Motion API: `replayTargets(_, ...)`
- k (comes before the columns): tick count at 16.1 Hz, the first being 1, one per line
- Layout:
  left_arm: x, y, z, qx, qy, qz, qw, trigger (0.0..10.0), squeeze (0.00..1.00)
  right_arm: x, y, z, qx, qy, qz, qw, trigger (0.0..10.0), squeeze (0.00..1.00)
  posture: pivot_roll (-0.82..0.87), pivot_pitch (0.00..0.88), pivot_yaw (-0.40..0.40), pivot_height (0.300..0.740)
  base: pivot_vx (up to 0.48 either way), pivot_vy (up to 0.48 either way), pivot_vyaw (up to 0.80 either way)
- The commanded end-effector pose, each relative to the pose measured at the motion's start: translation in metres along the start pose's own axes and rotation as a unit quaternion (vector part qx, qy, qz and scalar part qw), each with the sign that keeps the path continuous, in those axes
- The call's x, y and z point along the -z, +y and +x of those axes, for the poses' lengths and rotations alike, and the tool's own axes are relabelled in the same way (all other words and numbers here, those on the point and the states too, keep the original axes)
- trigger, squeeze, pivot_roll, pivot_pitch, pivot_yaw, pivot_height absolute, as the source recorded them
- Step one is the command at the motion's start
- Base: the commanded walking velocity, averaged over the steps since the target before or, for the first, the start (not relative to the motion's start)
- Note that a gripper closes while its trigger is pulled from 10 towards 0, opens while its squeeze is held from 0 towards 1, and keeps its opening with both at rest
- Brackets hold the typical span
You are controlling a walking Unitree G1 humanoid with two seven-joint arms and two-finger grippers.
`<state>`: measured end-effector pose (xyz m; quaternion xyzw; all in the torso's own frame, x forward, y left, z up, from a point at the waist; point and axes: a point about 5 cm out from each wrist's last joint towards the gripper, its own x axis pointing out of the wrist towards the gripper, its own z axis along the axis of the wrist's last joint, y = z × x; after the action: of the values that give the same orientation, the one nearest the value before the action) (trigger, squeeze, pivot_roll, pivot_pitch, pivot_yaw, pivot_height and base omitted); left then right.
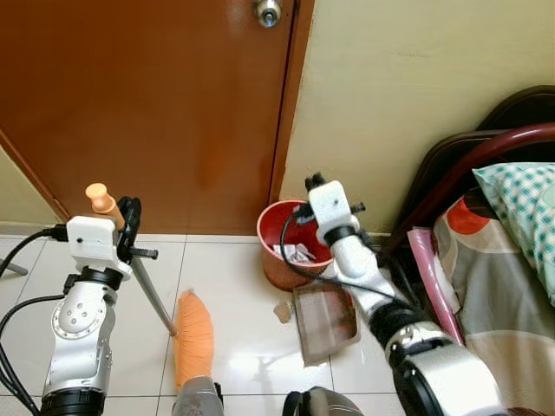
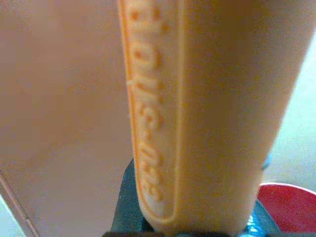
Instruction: Sweep floor
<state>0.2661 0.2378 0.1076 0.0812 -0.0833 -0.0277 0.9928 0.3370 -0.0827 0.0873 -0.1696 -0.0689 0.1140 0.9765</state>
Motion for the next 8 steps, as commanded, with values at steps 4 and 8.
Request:
replayTargets(4,-0.005,-0.015,0.010,0.019,-0.016,0.014,1.000,10.0,0.00,0.007,0.015,-0.008,0.007,0.021,0.006,1.000,10.0,0.00,0.17,0.115,-0.041,0.740,0.000,0.000,0.00)
replayTargets(8,-0.013,-0.054,0.029,0.073,-0.039,-0.024,0.996,10.0,0.00,0.010,0.039,-0.013,-0.002,0.051,0.044,0.998,10.0,0.00,0.17,0.130,-0.036,0.740,0.000,0.000,0.00)
